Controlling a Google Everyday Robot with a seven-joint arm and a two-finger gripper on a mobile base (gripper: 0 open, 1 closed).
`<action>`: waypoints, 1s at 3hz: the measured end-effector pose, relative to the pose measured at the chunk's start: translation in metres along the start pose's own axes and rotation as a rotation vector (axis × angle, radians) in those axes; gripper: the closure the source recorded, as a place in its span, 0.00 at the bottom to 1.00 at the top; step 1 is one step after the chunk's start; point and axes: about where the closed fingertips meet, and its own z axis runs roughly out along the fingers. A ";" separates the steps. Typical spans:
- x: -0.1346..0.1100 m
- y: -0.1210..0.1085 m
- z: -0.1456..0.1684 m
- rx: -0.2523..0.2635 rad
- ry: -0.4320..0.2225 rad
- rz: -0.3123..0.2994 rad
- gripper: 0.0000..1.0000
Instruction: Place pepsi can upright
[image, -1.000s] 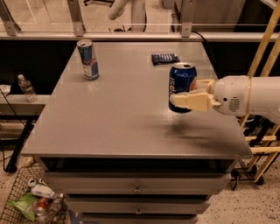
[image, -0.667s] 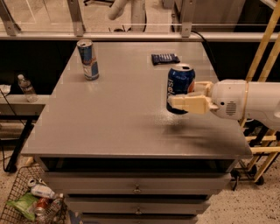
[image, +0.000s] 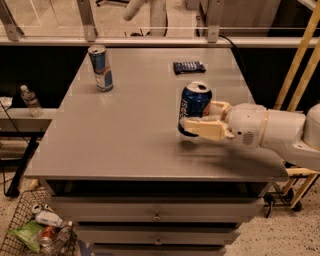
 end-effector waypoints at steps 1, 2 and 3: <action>0.009 0.004 0.008 0.002 -0.002 -0.055 1.00; 0.012 0.005 0.011 0.014 0.016 -0.110 1.00; 0.015 0.006 0.013 0.010 0.030 -0.141 1.00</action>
Offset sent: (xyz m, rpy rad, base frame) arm -0.0011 0.0085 -0.0205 -0.1134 -0.1437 -0.0094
